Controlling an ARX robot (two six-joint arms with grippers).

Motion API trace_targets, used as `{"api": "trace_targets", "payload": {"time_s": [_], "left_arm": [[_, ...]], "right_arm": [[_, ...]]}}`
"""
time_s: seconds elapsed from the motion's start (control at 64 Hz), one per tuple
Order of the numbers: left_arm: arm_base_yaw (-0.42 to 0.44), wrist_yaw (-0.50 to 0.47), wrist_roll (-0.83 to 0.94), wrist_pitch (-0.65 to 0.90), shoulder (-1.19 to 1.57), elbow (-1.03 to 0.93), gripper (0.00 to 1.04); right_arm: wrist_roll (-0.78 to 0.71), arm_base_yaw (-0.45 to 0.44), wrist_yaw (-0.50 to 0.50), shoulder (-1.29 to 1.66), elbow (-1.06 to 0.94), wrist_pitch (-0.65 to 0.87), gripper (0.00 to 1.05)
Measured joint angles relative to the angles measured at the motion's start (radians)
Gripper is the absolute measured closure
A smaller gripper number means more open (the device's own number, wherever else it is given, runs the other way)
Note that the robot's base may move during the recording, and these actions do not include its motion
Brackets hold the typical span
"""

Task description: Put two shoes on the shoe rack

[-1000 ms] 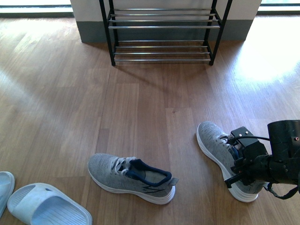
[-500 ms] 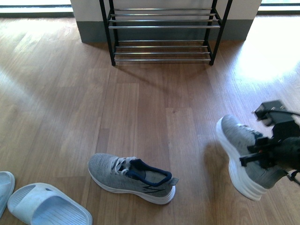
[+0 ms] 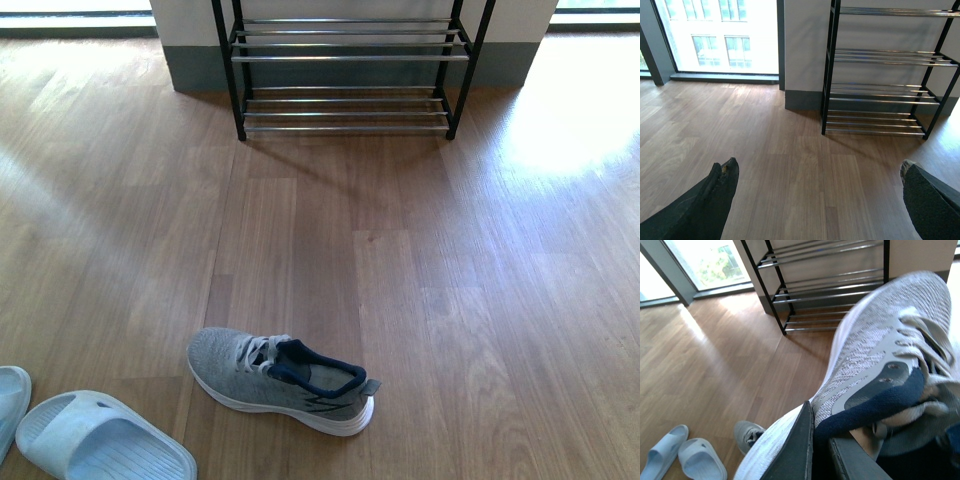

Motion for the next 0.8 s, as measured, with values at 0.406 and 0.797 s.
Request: {"api": "trace_targets", "payload": {"time_s": [0.406,0.797], "left_arm": [[0.0,-0.003,0.0,0.0,0.0,0.0,0.09],[-0.257,-0.722,-0.436,-0.266,0.526,0.21,0.09]], "right_arm": [[0.01,-0.004,-0.014,-0.002,-0.01,-0.003,1.03],[0.01,-0.008,0.003,-0.002,-0.011,-0.003,1.03]]}}
